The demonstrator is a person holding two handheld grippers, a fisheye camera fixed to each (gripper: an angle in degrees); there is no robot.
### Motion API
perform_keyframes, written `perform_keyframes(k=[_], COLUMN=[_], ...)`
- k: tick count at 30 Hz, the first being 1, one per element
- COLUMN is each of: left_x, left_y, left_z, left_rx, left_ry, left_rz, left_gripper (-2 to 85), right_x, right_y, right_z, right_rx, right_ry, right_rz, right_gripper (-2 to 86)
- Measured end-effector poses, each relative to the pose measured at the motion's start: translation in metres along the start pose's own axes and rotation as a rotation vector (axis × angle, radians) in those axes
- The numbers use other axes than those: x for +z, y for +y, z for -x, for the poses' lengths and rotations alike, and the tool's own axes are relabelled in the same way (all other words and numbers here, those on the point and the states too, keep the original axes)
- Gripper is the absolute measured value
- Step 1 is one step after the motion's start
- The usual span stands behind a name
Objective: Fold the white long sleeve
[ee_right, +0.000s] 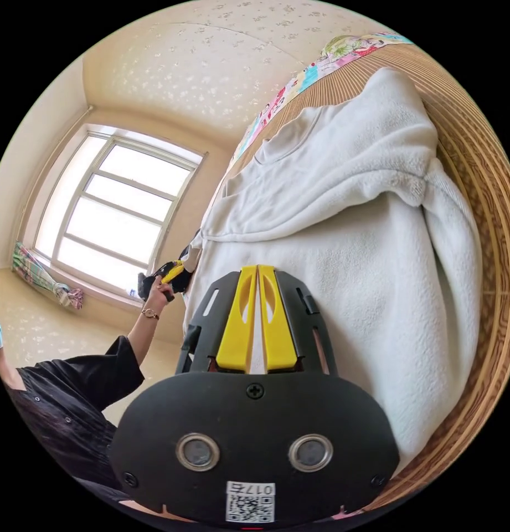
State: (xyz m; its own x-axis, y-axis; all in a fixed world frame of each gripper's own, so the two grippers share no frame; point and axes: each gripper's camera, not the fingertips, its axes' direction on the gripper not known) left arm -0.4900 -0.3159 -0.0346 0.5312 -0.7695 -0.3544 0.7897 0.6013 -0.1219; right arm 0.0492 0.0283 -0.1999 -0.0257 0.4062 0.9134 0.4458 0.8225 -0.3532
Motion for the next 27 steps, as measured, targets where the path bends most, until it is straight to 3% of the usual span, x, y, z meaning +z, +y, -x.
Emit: perform_keyframes(k=[2,5,8,10,13,17,20,23,25,27], left_x=[-0.014,-0.088,-0.159,-0.180,-0.184,-0.129,-0.067,-0.009,0.019,0.038], left_y=[-0.006,-0.011,-0.022,-0.030,-0.011,0.102,0.199,0.247,0.247,0.227], left_z=[0.007,0.012,-0.011,-0.043,-0.142,-0.331,-0.420,-0.398,-0.344,-0.247], left_rx=[-0.040,-0.040,0.076,0.175,0.422,0.813,0.959,0.860,0.702,0.417], left_ry=[0.042,0.143,0.197,0.311,0.578,0.844,0.785,0.705,0.630,0.486], left_rz=[-0.026,-0.246,-0.400,-0.390,-0.307,-0.075,0.122,0.170,0.125,0.016], left_gripper=[2.3,0.6,-0.4,-0.7,-0.9,-0.7,0.3,4.5,8.9,12.2], right_x=[-0.004,-0.010,-0.014,-0.018,-0.023,-0.030,-0.038,-0.046,-0.050,-0.051], right_y=[0.001,0.004,0.006,0.007,0.008,0.009,0.008,0.012,0.015,0.015], right_z=[-0.008,-0.016,-0.021,-0.025,-0.029,-0.036,-0.043,-0.047,-0.048,-0.050], right_rx=[0.013,0.014,0.004,-0.002,-0.004,0.019,0.056,0.063,0.046,0.040], right_ry=[-0.031,-0.050,-0.056,-0.061,-0.058,-0.073,-0.089,-0.098,-0.105,-0.111], right_rz=[0.002,0.003,0.005,0.008,0.008,0.014,0.031,0.047,0.059,0.063], right_gripper=[0.6,0.5,0.5,0.4,0.4,0.4,0.5,0.5,0.5,0.5])
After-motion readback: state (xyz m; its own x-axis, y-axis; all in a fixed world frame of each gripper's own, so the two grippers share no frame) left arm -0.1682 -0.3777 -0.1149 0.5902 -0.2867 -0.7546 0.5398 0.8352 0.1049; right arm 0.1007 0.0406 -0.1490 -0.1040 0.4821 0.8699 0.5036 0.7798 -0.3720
